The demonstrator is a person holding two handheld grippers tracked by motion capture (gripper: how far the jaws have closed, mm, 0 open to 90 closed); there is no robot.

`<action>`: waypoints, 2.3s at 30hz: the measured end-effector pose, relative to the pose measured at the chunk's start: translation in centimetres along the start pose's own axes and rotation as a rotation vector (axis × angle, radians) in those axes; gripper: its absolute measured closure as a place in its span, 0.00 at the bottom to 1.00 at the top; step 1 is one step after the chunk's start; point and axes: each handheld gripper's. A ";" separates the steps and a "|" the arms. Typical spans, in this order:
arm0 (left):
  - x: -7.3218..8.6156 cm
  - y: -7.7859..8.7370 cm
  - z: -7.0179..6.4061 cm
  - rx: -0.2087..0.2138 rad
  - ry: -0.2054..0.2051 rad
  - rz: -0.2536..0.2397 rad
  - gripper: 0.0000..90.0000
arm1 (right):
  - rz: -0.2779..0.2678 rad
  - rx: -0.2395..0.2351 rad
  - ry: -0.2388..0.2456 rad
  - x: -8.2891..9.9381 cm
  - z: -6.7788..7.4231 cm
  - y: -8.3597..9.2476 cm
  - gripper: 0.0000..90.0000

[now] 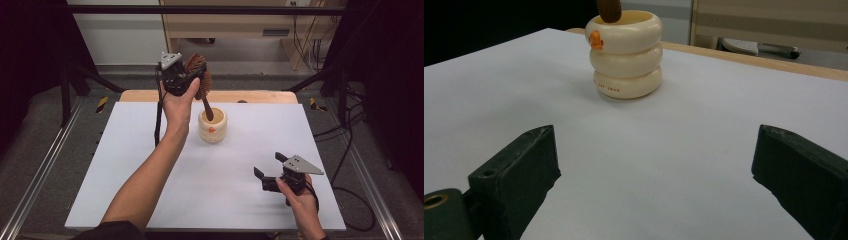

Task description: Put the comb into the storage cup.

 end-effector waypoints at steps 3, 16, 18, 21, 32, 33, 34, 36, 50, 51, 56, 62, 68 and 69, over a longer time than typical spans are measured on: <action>0.3 -0.3 0.2 -0.008 0.005 0.001 0.56 | 0.000 -0.001 0.001 0.0 0.0 0.0 0.06; 1.6 -1.3 0.1 -0.017 -0.004 0.019 0.56 | 0.005 -0.008 0.013 0.0 0.1 -0.1 0.05; 1.8 -1.4 0.0 -0.017 -0.002 0.021 0.56 | 0.006 -0.010 0.016 0.0 0.2 -0.1 0.05; 2.0 -1.6 -0.1 -0.017 -0.008 0.026 0.56 | 0.005 -0.012 0.015 0.0 0.2 -0.1 0.05; 2.9 -1.9 0.2 -0.024 -0.017 0.049 0.56 | 0.005 -0.019 0.016 0.0 0.2 -0.2 0.05; 3.0 -1.9 0.2 -0.024 -0.017 0.049 0.56 | 0.005 -0.020 0.016 0.0 0.2 -0.2 0.05; 3.0 -1.9 0.2 -0.024 -0.017 0.050 0.56 | 0.004 -0.020 0.015 0.0 0.2 -0.2 0.05; 3.1 -1.9 0.1 -0.022 -0.020 0.051 0.56 | 0.005 -0.019 0.015 0.0 0.2 -0.2 0.05; 3.7 -1.9 0.0 -0.016 -0.025 0.065 0.56 | 0.009 -0.025 0.016 0.1 0.2 -0.2 0.05; 3.7 -1.9 0.0 -0.016 -0.026 0.066 0.56 | 0.008 -0.024 0.014 0.1 0.3 -0.2 0.05; 4.0 -1.9 0.0 -0.014 -0.026 0.070 0.56 | 0.009 -0.024 0.014 0.1 0.3 -0.2 0.05; 4.4 -2.0 0.0 -0.014 -0.025 0.075 0.56 | 0.009 -0.026 0.013 0.1 0.3 -0.2 0.05; 4.7 -2.0 -0.1 -0.012 -0.023 0.082 0.56 | 0.009 -0.026 0.014 0.1 0.3 -0.2 0.05; 4.8 -2.0 -0.1 -0.011 -0.024 0.084 0.56 | 0.009 -0.026 0.014 0.1 0.3 -0.2 0.05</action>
Point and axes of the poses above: each handheld gripper's, and its own axes: y roughly backward along the jaws, x roughly out of its underside, z roughly to its left, and after that the axes turned 10 degrees about -z, right-handed
